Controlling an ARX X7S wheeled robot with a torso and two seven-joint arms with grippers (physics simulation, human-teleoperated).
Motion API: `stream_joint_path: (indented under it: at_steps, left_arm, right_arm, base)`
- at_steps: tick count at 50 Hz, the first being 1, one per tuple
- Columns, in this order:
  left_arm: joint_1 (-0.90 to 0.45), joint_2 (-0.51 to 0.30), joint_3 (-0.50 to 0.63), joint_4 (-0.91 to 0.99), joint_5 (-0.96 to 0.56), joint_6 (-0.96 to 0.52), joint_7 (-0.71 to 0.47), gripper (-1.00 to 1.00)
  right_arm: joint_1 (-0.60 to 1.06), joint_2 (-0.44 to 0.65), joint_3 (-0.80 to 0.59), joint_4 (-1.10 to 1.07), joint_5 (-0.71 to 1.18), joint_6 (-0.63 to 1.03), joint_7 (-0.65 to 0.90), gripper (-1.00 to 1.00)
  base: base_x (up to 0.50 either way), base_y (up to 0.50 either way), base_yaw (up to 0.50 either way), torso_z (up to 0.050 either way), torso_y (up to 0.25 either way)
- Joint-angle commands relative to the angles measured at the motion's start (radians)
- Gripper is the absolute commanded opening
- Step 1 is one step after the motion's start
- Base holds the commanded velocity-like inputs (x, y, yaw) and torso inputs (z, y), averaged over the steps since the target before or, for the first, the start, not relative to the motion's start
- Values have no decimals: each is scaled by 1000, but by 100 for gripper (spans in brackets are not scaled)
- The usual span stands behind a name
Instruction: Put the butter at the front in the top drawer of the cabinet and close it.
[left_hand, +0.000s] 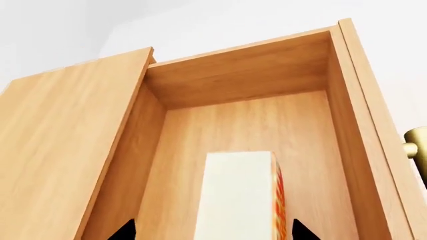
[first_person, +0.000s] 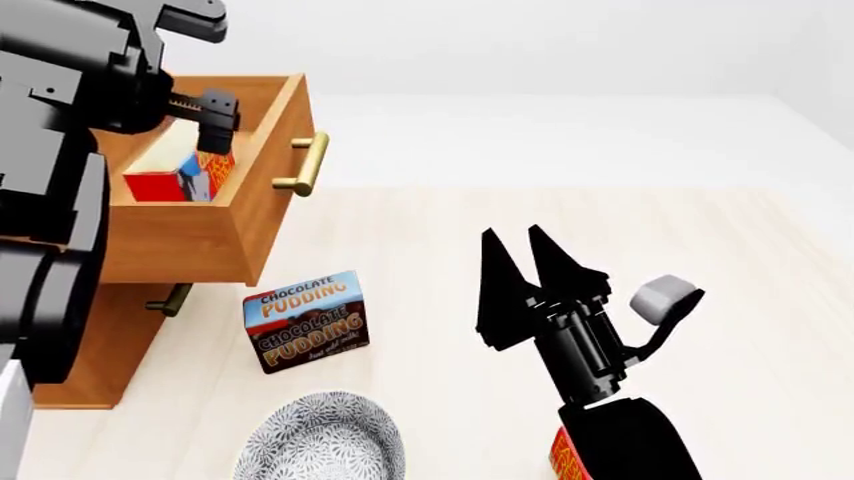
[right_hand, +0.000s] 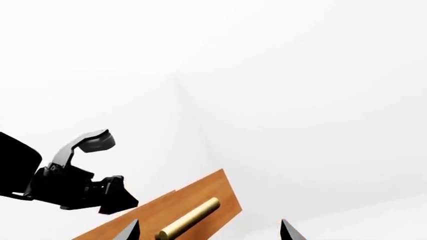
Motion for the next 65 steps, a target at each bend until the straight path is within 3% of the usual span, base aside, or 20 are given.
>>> stream_joint_path:
  at_steps: [1, 24, 29, 37, 51, 59, 65]
  left_arm:
    - [-32, 1, -8, 0, -2, 8, 5, 100]
    - [-100, 29, -58, 20, -27, 166, 150, 100]
    - [139, -74, -145, 706, -81, -189, 118, 100]
    - [369, -79, -300, 1254, -137, -422, 65, 100]
    - [658, 5, -478, 1720, -212, -535, 13, 100]
    - [759, -2, -570, 1850, -572, -535, -259, 100]
    - [852, 11, -578, 1933, -644, -510, -311, 100]
  right_arm:
    - [1, 3, -3, -6, 3, -1, 4, 100]
    - [-13, 35, -25, -160, -7, 15, 61, 100]
    - [-17, 42, -32, -206, -13, 21, 83, 100]
    - [-29, 52, -36, -267, -18, 25, 112, 100]
    - [-53, 61, -16, -301, -25, 2, 146, 100]
    - [-59, 64, -10, -305, -22, -4, 156, 100]
    - [-63, 69, -4, -308, -22, -8, 163, 100]
  base:
    - [0, 0, 0, 0, 0]
    - [0, 0, 0, 0, 0]
    - [0, 0, 0, 0, 0]
    - [0, 0, 0, 0, 0]
    - [0, 0, 0, 0, 0]
    - [0, 0, 0, 0, 0]
    - [0, 0, 0, 0, 0]
